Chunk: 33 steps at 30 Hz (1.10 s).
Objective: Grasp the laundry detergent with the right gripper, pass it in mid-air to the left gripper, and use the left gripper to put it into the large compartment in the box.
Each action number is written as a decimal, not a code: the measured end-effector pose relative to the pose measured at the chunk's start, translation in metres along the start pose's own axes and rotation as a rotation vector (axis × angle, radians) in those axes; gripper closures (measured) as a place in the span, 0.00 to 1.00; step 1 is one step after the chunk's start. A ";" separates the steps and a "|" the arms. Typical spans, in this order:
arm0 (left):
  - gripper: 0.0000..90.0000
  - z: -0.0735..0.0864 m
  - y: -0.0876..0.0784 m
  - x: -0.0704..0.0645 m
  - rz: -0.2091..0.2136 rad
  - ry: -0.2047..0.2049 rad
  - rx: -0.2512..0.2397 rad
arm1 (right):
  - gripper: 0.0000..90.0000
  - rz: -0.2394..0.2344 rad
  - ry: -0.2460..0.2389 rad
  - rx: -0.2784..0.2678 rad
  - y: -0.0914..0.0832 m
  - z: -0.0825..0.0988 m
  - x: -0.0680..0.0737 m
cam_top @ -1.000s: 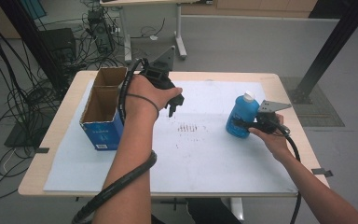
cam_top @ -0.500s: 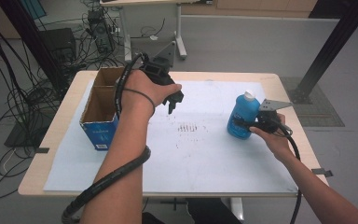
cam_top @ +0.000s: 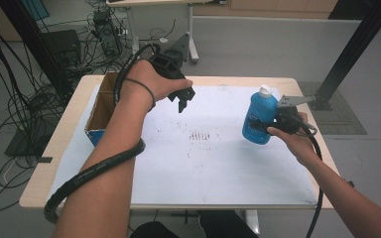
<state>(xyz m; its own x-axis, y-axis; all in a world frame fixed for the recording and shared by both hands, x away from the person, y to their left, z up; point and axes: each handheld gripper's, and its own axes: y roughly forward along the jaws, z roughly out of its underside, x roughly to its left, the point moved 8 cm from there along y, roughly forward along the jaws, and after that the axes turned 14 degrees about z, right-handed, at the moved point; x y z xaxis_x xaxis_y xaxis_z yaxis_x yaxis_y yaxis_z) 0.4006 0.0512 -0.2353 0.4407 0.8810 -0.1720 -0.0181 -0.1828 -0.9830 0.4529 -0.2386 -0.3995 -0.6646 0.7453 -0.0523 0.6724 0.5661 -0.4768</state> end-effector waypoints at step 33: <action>0.07 -0.027 -0.060 -0.001 0.028 0.396 -0.004 | 0.50 -0.298 -0.090 0.000 0.031 -0.112 0.096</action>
<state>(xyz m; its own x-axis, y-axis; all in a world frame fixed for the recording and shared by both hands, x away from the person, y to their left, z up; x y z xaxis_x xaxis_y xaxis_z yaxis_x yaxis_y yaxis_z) 0.4254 0.0498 -0.1742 0.7522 0.6392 -0.1600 -0.0318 -0.2074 -0.9777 0.4464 -0.1098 -0.3214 -0.8586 0.5125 0.0120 0.4437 0.7547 -0.4833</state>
